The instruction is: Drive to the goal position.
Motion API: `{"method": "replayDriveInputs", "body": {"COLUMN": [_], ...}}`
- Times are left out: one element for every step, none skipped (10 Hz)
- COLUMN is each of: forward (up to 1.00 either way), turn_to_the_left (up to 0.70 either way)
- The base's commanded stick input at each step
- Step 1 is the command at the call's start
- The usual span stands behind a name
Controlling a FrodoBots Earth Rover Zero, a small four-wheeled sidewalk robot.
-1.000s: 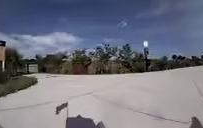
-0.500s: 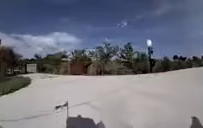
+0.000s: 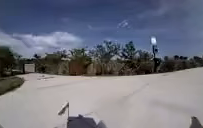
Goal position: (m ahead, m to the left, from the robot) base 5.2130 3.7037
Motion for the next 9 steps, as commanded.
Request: {"method": "replayDriveInputs", "body": {"forward": [0.82, 0.84, 0.84, 0.84, 0.84, 0.84, 0.84, 0.84, 0.84], "turn_to_the_left": [0.00, 0.09, 0.33, 0.33, 0.34, 0.33, 0.34, 0.34, 0.34]}}
